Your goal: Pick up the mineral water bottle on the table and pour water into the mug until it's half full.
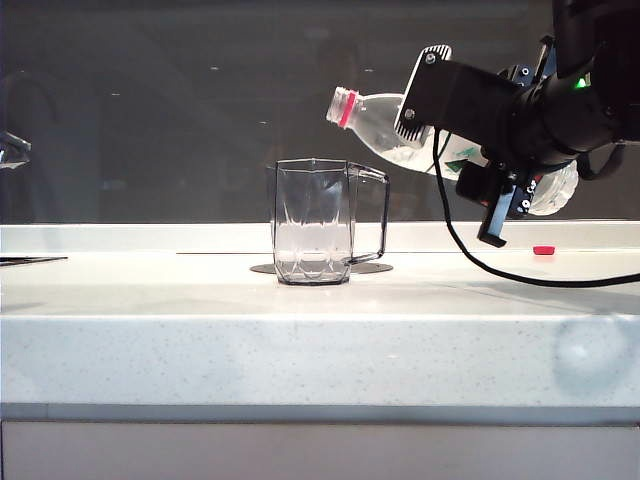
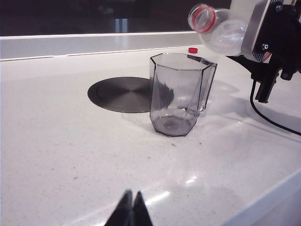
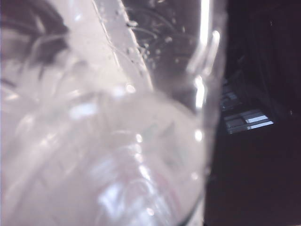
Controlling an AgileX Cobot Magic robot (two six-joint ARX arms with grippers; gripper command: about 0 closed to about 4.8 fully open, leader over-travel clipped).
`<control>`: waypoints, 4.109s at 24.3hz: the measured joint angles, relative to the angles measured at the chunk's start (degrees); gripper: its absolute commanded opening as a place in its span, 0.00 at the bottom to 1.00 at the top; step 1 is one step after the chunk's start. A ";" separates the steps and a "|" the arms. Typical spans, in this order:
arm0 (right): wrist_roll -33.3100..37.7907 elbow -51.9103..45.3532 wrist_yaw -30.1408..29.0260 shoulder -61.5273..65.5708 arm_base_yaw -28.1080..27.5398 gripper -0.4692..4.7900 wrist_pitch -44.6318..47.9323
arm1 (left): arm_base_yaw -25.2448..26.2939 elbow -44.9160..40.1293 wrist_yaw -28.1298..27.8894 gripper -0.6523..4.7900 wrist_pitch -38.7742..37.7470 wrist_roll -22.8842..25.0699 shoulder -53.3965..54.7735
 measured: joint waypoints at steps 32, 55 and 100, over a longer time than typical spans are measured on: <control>-17.18 0.52 0.42 0.00 -0.07 0.52 3.41 | 0.00 0.00 -0.02 0.11 0.02 0.00 -0.02; -23.93 1.60 0.44 -0.02 -0.07 0.53 5.88 | 0.00 0.00 -0.02 0.11 0.02 0.00 -0.04; -26.14 1.62 0.92 -0.52 -0.72 0.53 6.73 | -0.02 0.00 0.00 0.11 0.00 0.00 -0.02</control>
